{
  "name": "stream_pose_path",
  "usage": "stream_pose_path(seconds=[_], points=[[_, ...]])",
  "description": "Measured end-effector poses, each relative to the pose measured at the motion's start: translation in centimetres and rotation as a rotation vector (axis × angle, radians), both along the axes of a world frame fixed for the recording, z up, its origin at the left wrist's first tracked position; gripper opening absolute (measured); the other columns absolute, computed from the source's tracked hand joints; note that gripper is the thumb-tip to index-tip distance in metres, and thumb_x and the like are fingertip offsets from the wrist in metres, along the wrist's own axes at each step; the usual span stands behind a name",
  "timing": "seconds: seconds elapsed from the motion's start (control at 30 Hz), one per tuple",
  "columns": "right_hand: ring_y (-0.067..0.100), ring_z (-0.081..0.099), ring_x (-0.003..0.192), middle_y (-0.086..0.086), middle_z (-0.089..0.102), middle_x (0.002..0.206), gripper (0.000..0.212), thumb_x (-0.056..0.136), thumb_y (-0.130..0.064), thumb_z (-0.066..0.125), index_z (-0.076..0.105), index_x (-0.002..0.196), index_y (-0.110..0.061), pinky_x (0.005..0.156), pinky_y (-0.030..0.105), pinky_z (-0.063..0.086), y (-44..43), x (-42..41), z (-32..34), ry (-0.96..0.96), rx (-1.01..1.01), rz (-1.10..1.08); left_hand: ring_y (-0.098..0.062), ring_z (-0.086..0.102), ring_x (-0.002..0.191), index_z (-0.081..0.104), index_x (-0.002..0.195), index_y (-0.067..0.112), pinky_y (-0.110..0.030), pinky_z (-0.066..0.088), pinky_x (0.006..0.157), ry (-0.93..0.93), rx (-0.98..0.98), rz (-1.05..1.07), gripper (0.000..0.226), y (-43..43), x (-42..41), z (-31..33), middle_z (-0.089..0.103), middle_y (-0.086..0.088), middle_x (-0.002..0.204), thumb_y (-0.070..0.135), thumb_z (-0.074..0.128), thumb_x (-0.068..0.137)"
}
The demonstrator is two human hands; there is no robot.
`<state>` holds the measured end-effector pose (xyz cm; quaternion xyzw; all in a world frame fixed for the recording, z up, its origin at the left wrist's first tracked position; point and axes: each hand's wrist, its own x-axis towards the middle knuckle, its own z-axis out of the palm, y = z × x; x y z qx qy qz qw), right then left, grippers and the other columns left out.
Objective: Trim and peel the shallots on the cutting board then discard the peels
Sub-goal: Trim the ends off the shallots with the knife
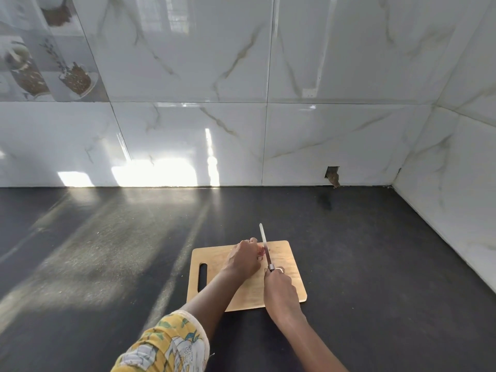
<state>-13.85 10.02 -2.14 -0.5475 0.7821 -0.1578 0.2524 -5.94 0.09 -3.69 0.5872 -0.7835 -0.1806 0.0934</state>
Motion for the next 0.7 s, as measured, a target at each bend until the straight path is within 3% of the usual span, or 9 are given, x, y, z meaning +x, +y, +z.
stream_pose_path(seconds=[0.5, 0.7], points=[[0.026, 0.06, 0.097, 0.006, 0.049, 0.118, 0.031, 0.103, -0.013, 0.022, 0.049, 0.118, -0.006, 0.073, 0.03, 0.04, 0.0, 0.3, 0.1, 0.064, -0.033, 0.049, -0.033, 0.055, 0.105, 0.054, 0.103, 0.003, -0.036, 0.046, 0.082, 0.008, 0.022, -0.016, 0.022, -0.1, 0.1, 0.9, 0.063, -0.017, 0.107, 0.018, 0.046, 0.088], [0.035, 0.056, 0.107, 0.013, 0.053, 0.121, 0.033, 0.101, -0.013, 0.022, 0.044, 0.123, -0.004, 0.083, 0.037, 0.043, -1.8, -0.6, 0.5, -0.046, 0.055, 0.04, -0.033, 0.055, 0.104, 0.054, 0.101, 0.004, -0.038, 0.047, 0.085, -0.038, 0.016, -0.107, 0.02, 0.2, 0.2, 1.4, 0.063, -0.014, 0.106, 0.017, 0.045, 0.087]])
